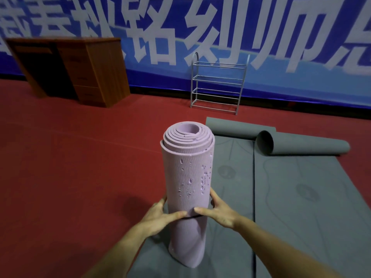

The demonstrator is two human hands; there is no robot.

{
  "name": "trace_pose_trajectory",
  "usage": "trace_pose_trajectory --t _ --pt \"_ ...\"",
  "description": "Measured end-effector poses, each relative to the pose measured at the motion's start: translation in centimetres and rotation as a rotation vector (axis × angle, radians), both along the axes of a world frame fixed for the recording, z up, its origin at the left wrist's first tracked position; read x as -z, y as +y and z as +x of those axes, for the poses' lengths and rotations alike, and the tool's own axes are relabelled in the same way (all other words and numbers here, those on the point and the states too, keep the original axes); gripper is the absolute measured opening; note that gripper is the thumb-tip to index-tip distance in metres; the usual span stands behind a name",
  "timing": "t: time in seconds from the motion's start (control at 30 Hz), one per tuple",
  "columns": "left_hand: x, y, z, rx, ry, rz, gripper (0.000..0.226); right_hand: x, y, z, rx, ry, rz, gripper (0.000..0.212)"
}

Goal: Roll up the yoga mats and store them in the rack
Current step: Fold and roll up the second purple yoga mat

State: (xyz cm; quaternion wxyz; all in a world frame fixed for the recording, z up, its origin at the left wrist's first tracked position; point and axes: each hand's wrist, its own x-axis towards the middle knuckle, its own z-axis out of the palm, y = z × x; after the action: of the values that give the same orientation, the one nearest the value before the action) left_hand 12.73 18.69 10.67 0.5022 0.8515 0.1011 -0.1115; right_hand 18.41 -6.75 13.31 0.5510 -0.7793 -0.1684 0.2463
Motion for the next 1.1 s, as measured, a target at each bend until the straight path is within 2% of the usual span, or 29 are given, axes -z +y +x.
trace_pose_trajectory --t 0.1,0.17,0.23,0.3,0.37,0.5,0.63,0.77,0.9,1.0,1.1 --pt "-0.6 -0.9 -0.3 -0.008 -0.03 0.031 0.111 0.0 0.9 0.0 -0.016 -0.021 -0.051 0.114" --pt "-1.2 -1.5 -0.5 -0.054 -0.081 0.057 0.125 0.7 1.2 0.5 0.008 -0.046 -0.068 0.117" --pt "-2.2 -1.9 -0.6 -0.113 -0.137 0.093 0.131 1.1 1.4 0.9 0.049 -0.058 -0.063 0.114" --pt "-2.7 -1.9 -0.5 -0.127 -0.208 0.137 0.127 0.8 1.8 1.1 0.099 -0.077 -0.077 0.108" --pt "-2.8 -1.7 -0.4 -0.125 -0.24 0.155 0.122 0.7 2.1 1.2 0.116 -0.088 -0.108 0.112" --pt "-2.4 -1.4 -1.3 -0.104 -0.225 0.226 0.117 0.7 3.0 0.6 0.073 -0.076 -0.008 0.113" --pt "-2.5 -0.8 -1.2 -0.128 -0.22 0.125 0.115 -0.2 4.3 0.0 0.111 -0.084 -0.002 0.115" --pt "-5.6 2.6 -0.3 -0.195 -0.286 0.126 0.118 -2.5 8.7 1.2 0.162 -0.134 0.058 0.107" --pt "-8.8 8.2 0.7 -0.264 -0.433 0.169 0.124 -5.0 16.1 2.4 0.178 -0.046 0.221 0.099" --pt "-9.5 13.1 0.5 -0.289 -0.495 0.262 0.113 -4.8 22.3 2.0 0.182 0.082 0.312 0.099" --pt "-7.3 18.0 -1.2 -0.345 -0.469 0.353 0.102 -2.2 28.7 0.5 0.112 0.251 0.313 0.078"
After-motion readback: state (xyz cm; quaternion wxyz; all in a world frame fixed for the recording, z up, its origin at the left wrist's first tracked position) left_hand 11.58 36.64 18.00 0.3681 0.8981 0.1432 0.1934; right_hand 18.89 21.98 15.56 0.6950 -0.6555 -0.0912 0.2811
